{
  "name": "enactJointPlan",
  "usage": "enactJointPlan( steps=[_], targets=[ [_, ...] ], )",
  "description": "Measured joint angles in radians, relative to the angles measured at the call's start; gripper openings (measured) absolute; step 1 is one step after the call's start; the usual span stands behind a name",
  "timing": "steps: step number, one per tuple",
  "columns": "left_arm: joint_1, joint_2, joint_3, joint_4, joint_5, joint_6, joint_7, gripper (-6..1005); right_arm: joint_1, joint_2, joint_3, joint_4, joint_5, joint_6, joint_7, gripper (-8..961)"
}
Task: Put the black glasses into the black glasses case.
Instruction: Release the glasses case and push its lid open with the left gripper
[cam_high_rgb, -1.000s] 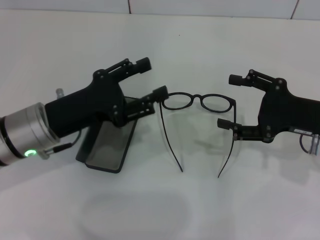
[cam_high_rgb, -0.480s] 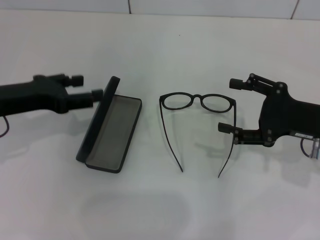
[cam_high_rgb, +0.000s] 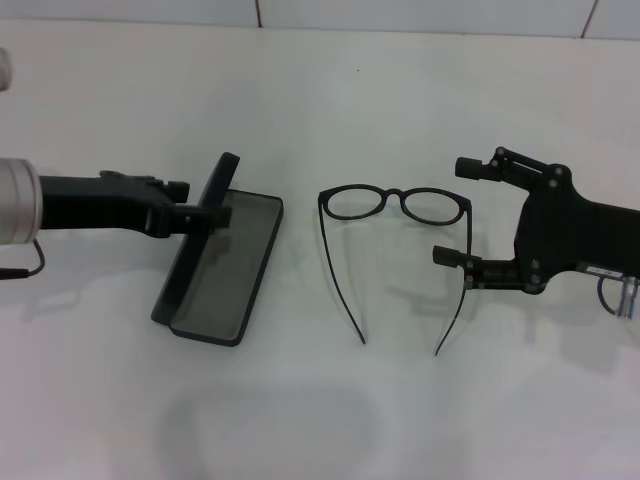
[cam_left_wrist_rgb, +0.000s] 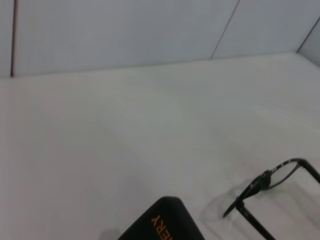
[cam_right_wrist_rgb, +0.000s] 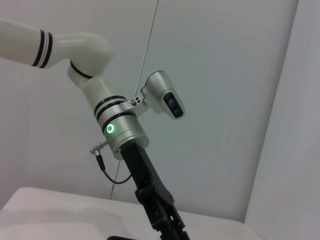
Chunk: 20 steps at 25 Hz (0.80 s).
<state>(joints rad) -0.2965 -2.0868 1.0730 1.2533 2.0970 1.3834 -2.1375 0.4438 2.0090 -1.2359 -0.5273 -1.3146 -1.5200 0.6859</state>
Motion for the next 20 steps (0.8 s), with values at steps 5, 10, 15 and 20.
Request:
enactJointPlan(
  steps=[5, 10, 15, 20],
  targets=[
    [-0.060, -0.002, 0.013, -0.040, 0.076, -0.006, -0.057, 778, -0.002, 0.000, 0.000, 0.006, 0.000, -0.003, -0.001, 871],
    [-0.084, -0.003, 0.032, -0.049, 0.140, -0.038, -0.101, 776, -0.009, 0.002, -0.004, 0.007, 0.000, -0.002, -0.001, 871],
    [-0.084, -0.003, 0.103, -0.041, 0.190, -0.100, -0.149, 773, -0.013, 0.002, -0.007, 0.007, -0.001, -0.003, -0.009, 871],
    [-0.086, -0.001, 0.101, -0.046, 0.184, -0.107, -0.146, 771, -0.014, 0.002, -0.010, 0.007, -0.004, -0.004, -0.010, 870]
  ],
)
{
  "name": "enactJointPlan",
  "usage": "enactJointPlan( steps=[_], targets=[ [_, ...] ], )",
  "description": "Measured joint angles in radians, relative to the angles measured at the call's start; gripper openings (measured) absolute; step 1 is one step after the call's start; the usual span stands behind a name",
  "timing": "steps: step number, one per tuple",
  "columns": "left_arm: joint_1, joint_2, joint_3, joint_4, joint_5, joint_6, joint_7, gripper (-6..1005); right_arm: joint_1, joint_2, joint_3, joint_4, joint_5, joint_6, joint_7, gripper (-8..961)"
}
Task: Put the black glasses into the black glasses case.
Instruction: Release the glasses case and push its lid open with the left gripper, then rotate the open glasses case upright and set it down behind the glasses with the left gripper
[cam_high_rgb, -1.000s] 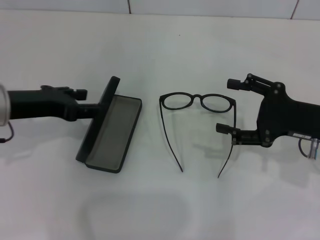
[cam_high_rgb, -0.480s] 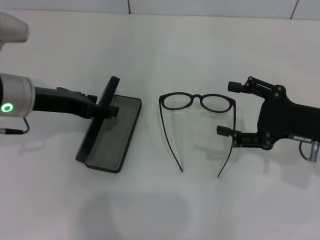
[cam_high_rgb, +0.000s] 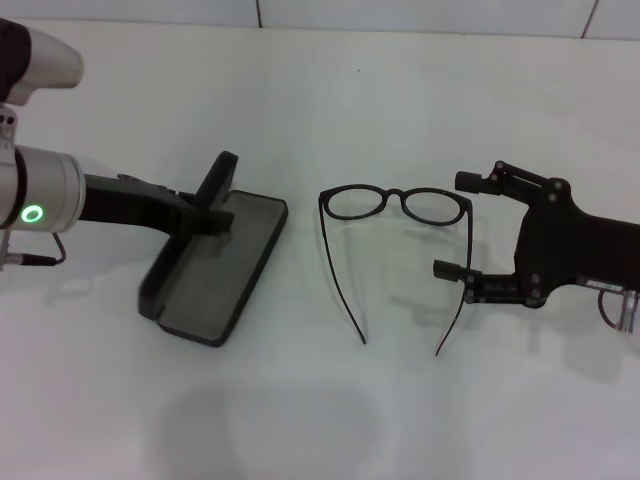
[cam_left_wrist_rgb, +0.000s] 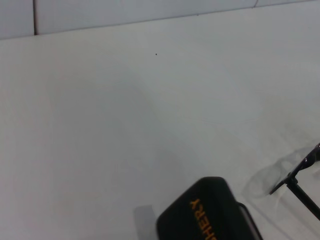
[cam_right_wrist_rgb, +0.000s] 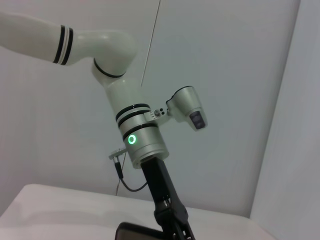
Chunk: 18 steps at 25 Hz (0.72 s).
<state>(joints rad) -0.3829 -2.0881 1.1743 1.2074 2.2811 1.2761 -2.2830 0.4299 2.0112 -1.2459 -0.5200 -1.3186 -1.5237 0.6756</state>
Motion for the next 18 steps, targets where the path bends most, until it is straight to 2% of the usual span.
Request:
enactJointPlan(
  steps=[2, 12, 15, 18],
  targets=[
    [-0.001, 0.001, -0.003, -0.002, -0.002, 0.000, 0.000, 770, -0.001, 0.000, 0.000, 0.000, -0.006, -0.001, -0.004, 870],
    [-0.013, 0.005, -0.001, -0.005, 0.007, 0.008, 0.027, 359, -0.002, 0.002, -0.001, -0.005, -0.135, -0.107, -0.032, 870],
    [-0.034, 0.005, -0.001, -0.001, 0.007, 0.005, 0.093, 270, -0.004, 0.002, -0.001, 0.001, -0.152, -0.137, -0.048, 870],
    [-0.081, 0.004, -0.001, -0.007, 0.004, -0.017, 0.169, 197, -0.014, 0.003, -0.008, 0.004, -0.153, -0.142, -0.063, 870]
  ],
)
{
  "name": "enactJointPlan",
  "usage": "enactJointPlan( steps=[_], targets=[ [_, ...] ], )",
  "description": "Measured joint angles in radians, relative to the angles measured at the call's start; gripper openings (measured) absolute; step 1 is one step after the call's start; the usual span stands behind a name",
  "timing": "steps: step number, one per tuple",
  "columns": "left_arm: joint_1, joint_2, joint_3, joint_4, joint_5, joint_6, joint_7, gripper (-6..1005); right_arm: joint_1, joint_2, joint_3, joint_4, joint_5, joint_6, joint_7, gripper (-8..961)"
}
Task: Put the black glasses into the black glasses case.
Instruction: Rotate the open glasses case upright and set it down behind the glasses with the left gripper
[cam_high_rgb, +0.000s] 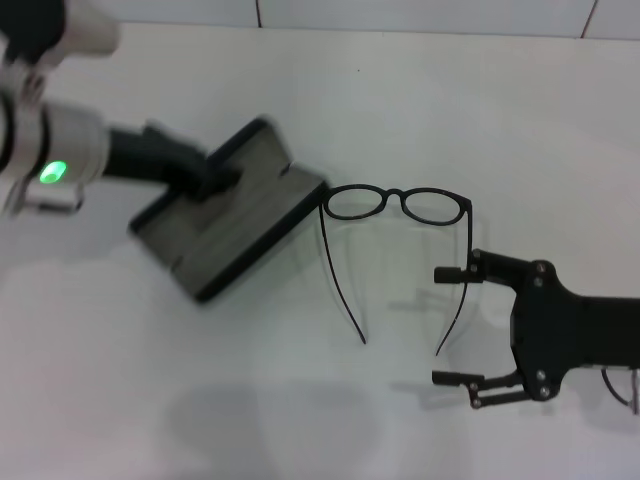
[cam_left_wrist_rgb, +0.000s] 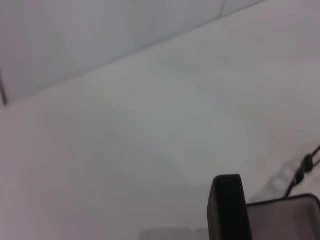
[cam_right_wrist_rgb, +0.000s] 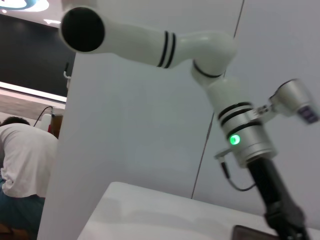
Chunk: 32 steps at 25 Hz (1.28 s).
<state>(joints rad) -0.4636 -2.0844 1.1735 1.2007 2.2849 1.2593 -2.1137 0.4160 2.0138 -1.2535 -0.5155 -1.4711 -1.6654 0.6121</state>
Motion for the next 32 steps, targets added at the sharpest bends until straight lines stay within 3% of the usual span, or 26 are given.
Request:
enactJointPlan(
  steps=[7, 12, 19, 25, 32],
  targets=[
    [-0.178, 0.000, 0.069, -0.113, 0.015, -0.186, 0.174, 197, -0.007, 0.008, -0.008, 0.053, 0.000, -0.016, -0.044, 870],
    [-0.297, -0.002, 0.227, -0.222, 0.066, -0.385, 0.286, 197, -0.017, 0.008, -0.006, 0.090, 0.006, -0.035, -0.076, 870],
    [-0.420, -0.007, 0.375, -0.287, 0.073, -0.404, 0.290, 196, -0.032, 0.008, -0.006, 0.099, 0.007, -0.042, -0.087, 869],
    [-0.463, -0.014, 0.484, -0.289, 0.070, -0.380, 0.266, 196, -0.036, 0.008, -0.007, 0.100, 0.005, -0.042, -0.099, 869],
    [-0.461, -0.015, 0.533, -0.272, 0.035, -0.357, 0.244, 215, -0.044, 0.004, -0.003, 0.101, 0.005, -0.042, -0.106, 869]
  ],
)
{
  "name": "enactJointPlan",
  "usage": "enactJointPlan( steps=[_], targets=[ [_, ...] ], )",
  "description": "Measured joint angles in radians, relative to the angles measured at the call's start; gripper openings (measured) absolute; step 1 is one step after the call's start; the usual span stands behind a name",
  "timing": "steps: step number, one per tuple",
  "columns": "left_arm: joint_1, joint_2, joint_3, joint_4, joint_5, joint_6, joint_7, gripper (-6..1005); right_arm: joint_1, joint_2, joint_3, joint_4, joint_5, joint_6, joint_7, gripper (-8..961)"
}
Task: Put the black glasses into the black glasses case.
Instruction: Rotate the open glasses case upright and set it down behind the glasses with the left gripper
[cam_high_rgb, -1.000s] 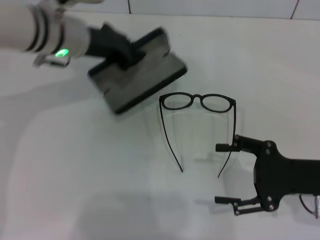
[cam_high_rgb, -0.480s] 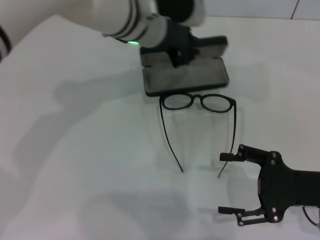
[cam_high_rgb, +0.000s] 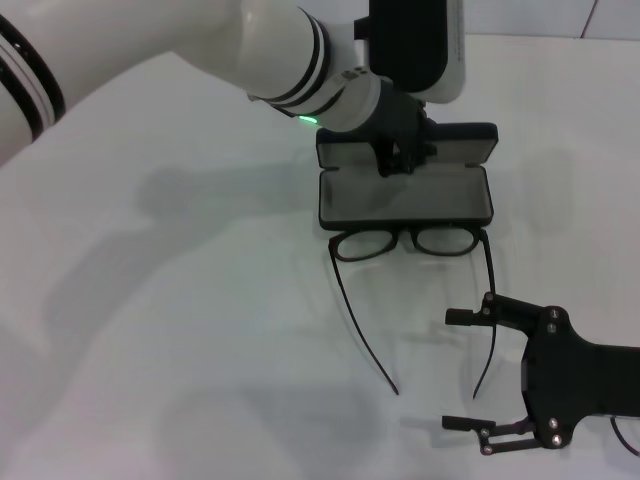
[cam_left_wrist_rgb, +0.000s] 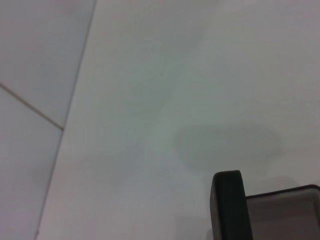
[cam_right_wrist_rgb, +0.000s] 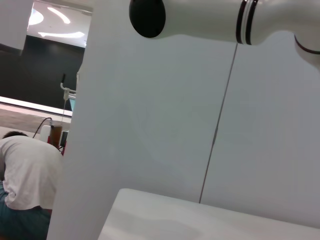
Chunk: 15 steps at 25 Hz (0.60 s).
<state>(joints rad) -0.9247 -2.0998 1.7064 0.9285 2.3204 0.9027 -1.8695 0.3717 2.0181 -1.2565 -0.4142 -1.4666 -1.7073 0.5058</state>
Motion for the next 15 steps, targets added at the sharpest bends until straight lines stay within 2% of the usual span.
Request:
enactJointPlan(
  steps=[12, 15],
  targets=[
    [0.025, -0.001, 0.034, 0.036, 0.006, 0.001, -0.022, 247, -0.005, -0.002, 0.006, -0.003, 0.003, 0.000, 0.002, 869],
    [0.044, 0.000, 0.068, 0.070, 0.012, 0.001, -0.032, 255, -0.005, -0.003, 0.006, -0.003, 0.003, 0.000, 0.003, 869]
  ],
)
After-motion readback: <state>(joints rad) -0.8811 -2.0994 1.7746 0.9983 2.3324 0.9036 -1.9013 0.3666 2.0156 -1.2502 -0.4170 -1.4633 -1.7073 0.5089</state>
